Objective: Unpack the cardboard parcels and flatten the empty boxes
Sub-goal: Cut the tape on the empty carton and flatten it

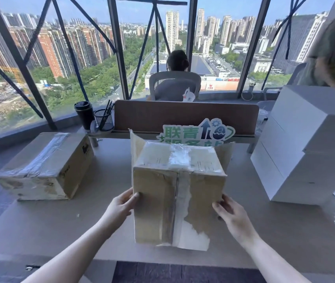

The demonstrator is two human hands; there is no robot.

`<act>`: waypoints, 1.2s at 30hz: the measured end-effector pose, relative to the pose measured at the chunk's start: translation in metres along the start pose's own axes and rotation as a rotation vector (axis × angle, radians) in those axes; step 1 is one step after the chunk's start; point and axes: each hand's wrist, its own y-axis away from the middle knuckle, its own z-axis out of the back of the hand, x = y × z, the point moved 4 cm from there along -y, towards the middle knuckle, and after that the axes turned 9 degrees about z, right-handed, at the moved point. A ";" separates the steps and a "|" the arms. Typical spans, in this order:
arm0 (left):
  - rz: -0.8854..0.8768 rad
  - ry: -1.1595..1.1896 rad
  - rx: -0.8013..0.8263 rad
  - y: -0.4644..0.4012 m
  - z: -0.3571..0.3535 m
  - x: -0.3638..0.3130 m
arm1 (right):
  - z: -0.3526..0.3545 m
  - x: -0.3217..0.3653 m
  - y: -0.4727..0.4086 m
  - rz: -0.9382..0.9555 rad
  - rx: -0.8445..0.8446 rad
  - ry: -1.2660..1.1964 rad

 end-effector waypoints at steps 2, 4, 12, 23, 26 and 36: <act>-0.067 -0.033 -0.079 -0.007 0.006 -0.018 | 0.002 0.011 -0.014 0.038 -0.041 0.028; -0.140 -0.104 -0.180 -0.015 0.012 -0.039 | 0.007 0.019 -0.029 0.059 -0.117 0.021; -0.034 -0.424 -0.319 -0.066 0.016 -0.061 | -0.003 0.003 -0.086 -0.055 -0.234 0.336; 0.177 -0.494 -0.222 -0.132 -0.021 0.009 | -0.057 -0.058 -0.121 -0.265 0.002 0.263; 0.178 -0.462 -0.213 -0.137 -0.024 0.013 | -0.056 -0.066 -0.122 -0.254 0.018 0.231; -0.116 -0.908 -0.302 -0.148 -0.057 -0.010 | 0.044 -0.158 -0.089 -0.569 -0.245 0.643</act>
